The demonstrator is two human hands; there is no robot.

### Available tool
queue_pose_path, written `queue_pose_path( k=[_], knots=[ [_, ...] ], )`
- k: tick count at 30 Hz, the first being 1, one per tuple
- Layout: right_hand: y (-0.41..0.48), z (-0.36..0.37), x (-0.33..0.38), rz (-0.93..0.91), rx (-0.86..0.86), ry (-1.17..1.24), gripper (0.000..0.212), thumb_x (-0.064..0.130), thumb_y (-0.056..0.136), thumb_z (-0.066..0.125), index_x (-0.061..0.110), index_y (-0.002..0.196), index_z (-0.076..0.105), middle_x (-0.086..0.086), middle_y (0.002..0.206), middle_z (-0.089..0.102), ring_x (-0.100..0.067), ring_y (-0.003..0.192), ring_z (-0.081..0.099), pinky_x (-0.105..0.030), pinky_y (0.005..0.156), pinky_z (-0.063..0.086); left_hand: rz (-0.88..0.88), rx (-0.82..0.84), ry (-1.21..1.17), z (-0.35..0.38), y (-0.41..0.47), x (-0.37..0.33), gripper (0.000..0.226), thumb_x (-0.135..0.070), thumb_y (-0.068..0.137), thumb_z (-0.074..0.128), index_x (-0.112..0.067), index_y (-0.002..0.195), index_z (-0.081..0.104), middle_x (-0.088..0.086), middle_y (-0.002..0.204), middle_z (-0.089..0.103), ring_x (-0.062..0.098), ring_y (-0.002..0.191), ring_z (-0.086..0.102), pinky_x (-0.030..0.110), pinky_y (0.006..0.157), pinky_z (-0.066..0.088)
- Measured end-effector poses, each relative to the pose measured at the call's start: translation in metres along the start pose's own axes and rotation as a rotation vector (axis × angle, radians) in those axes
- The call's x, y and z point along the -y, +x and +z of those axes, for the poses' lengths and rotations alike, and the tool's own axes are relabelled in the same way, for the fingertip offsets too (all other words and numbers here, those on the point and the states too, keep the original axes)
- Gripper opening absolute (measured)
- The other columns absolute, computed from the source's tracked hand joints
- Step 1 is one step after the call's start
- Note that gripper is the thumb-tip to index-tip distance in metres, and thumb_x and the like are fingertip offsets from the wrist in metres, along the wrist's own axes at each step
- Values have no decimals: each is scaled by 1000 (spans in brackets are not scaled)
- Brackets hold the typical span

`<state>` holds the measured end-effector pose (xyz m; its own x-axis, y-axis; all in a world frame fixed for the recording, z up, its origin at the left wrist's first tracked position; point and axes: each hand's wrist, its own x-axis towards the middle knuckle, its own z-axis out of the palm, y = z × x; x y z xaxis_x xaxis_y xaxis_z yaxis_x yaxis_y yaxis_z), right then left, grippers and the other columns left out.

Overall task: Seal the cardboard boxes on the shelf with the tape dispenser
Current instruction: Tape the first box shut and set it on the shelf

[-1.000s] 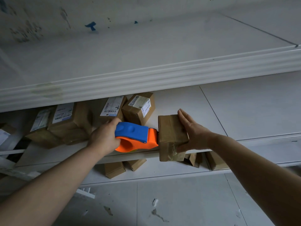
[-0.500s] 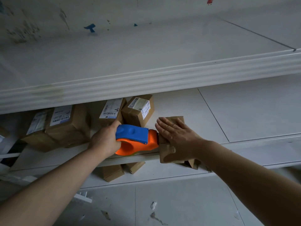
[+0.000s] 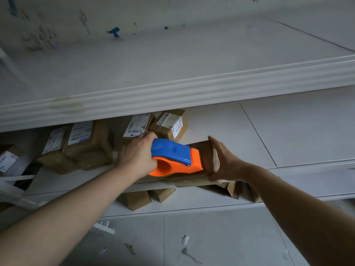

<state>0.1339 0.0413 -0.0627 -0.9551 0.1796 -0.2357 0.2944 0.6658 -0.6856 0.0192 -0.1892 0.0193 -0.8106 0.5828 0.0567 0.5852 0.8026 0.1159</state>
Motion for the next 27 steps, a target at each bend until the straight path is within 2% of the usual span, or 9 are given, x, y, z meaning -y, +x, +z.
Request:
queue_pose_path(
  k=[3, 5, 8, 10, 12, 16, 21, 23, 27],
  knots=[
    [-2, 8, -18, 127, 42, -252, 137, 28, 64, 85, 21, 149, -22, -3, 161, -12, -26, 148, -12, -54, 117, 5, 88, 28, 90, 15, 3, -28, 56, -17, 76, 67, -28, 123, 37, -2, 118, 56, 25, 103, 59, 30, 70, 37],
    [-1, 12, -13, 53, -5, -335, 144, 38, 61, 86, 21, 146, -28, -1, 159, -21, -24, 145, -23, -56, 116, -6, 148, 24, 124, 17, 7, -39, 68, -14, 75, 68, -31, 130, 31, -2, 124, 53, 25, 109, 58, 30, 73, 36],
    [6, 19, 0, -123, 3, -223, 141, 43, 63, 85, 25, 147, -27, 3, 162, -4, -20, 148, -10, -50, 119, -5, 190, 64, 88, 16, 11, -39, 78, -12, 74, 72, -33, 136, 29, -2, 130, 49, 25, 112, 55, 34, 79, 44],
    [12, 22, 0, -129, -9, -158, 139, 41, 64, 86, 26, 148, -25, 2, 160, 14, -24, 146, 15, -48, 119, 13, 200, 90, 65, 15, 14, -33, 78, -10, 73, 73, -33, 136, 32, -2, 131, 48, 25, 113, 55, 38, 84, 49],
    [14, 23, -3, -111, -26, -140, 139, 39, 63, 86, 25, 148, -23, 3, 156, 23, -23, 138, 29, -45, 116, 25, 183, 106, 28, 15, 20, -27, 78, -4, 72, 71, -34, 134, 34, -3, 131, 48, 25, 113, 54, 39, 82, 51],
    [14, 19, -4, -114, -26, -222, 136, 34, 62, 86, 21, 150, -18, 4, 153, 26, -21, 136, 30, -39, 114, 27, 181, 110, -26, 15, 30, -9, 73, 2, 71, 68, -32, 130, 41, -1, 122, 52, 24, 108, 55, 37, 78, 48],
    [11, 9, -9, -75, -16, -316, 136, 29, 60, 83, 23, 150, -19, 4, 155, 21, -22, 136, 28, -35, 116, 22, 46, 141, -138, 1, 32, 74, 65, 7, 68, 68, -25, 122, 53, -1, 101, 57, 23, 93, 60, 34, 77, 46],
    [11, 9, -8, -64, -11, -330, 136, 30, 61, 83, 24, 150, -20, 4, 155, 20, -22, 136, 27, -37, 118, 17, 4, 109, -167, 0, 29, 101, 64, 10, 66, 67, -21, 121, 54, 1, 98, 61, 25, 91, 62, 31, 74, 45],
    [10, 7, -4, -51, 5, -351, 134, 30, 63, 82, 24, 150, -20, 3, 155, 20, -22, 136, 27, -39, 119, 14, 14, 80, -240, 12, 28, 114, 61, 10, 68, 67, -17, 121, 54, 1, 105, 61, 18, 91, 58, 28, 75, 42]
  ],
)
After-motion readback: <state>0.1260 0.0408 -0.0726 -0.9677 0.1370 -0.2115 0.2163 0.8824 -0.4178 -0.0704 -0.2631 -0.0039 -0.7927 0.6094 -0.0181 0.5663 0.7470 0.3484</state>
